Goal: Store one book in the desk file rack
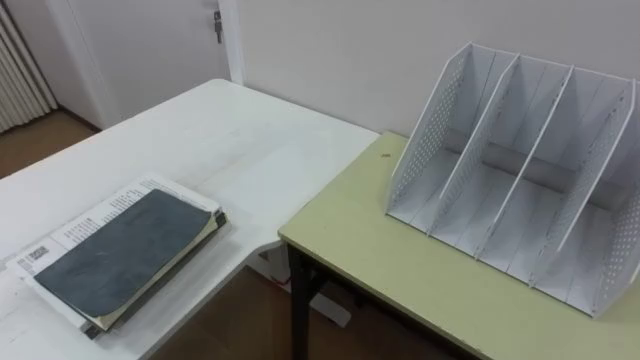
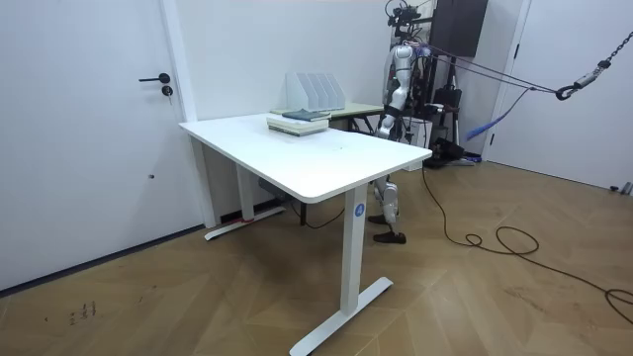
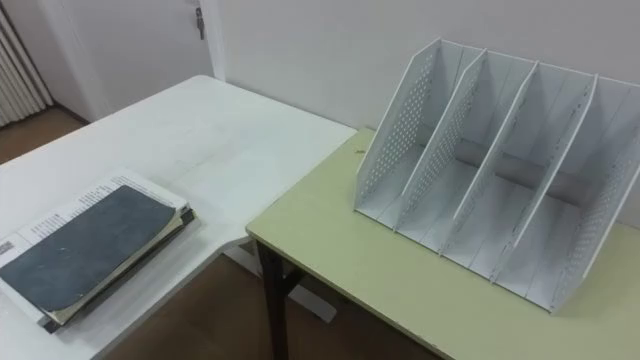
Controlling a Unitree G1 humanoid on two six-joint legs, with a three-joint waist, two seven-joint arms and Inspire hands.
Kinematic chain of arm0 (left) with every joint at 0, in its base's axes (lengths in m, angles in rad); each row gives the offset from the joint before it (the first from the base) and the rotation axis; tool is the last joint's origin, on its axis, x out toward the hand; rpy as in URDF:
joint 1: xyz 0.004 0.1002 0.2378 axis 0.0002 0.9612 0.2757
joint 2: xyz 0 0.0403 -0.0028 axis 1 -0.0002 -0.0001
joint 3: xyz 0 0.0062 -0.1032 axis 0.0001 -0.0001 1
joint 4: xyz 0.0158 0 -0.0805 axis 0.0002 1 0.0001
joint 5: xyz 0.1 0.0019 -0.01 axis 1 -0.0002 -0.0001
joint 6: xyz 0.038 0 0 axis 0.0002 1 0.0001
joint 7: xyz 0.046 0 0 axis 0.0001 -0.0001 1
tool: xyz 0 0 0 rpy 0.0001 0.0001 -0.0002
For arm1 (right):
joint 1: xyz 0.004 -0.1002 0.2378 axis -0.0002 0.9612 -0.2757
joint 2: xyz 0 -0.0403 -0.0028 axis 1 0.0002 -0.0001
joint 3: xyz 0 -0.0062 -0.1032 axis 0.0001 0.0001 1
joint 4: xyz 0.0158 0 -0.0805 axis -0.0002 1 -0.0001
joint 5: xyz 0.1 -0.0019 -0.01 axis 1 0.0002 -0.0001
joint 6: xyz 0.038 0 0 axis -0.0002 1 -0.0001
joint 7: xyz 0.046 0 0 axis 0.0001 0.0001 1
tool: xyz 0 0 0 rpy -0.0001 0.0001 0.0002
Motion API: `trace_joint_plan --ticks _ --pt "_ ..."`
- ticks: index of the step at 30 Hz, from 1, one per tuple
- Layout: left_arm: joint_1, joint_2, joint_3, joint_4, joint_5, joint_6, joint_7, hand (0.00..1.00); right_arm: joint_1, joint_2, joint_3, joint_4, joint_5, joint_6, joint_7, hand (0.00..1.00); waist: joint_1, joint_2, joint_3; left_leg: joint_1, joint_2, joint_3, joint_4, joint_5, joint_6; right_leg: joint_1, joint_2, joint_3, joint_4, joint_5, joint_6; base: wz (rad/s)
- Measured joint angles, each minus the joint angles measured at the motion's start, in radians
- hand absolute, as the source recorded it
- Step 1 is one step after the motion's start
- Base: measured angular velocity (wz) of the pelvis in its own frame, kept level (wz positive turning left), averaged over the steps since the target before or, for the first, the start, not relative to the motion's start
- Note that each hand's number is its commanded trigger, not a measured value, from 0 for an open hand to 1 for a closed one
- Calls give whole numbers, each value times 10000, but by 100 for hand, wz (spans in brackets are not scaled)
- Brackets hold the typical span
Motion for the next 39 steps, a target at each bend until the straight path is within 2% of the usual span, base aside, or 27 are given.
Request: trace_joint_plan --ticks 18,22,29,35,39 --pt "1 4 18 -34 15 -13 84 0 7 -2 -121 -7 4 -90 42 0 1 -36 22 5 2 3 -16 0 0 -68 -35 32 -11 -1 1 0" --pt "8 -16 6 -71 14 -82 253 0 14 4 -122 -7 -15 -130 5 0 -8 -67 29 8 -1 7 -10 0 0 -71 -51 28 2 -1 1 0" --pt "-30 -54 -93 -139 23 -330 412 0 -19 -3 -122 -36 8 -418 5 0 -40 -101 39 -1 -16 -1 -3 0 1 -75 -75 26 0 -1 7 0" --pt "-178 -28 -650 -513 1189 -518 440 0 -238 -3 -68 31 -19 -779 -176 0 -97 -82 57 -73 -40 17 7 2 4 -154 -114 -13 17 -2 33 2" --pt "-250 -36 -1323 -1205 2519 -538 476 0 -330 -37 131 13 20 -1071 -300 0 -115 -118 76 -169 -49 95 37 4 6 -265 -138 -6 82 -5 42 -1"
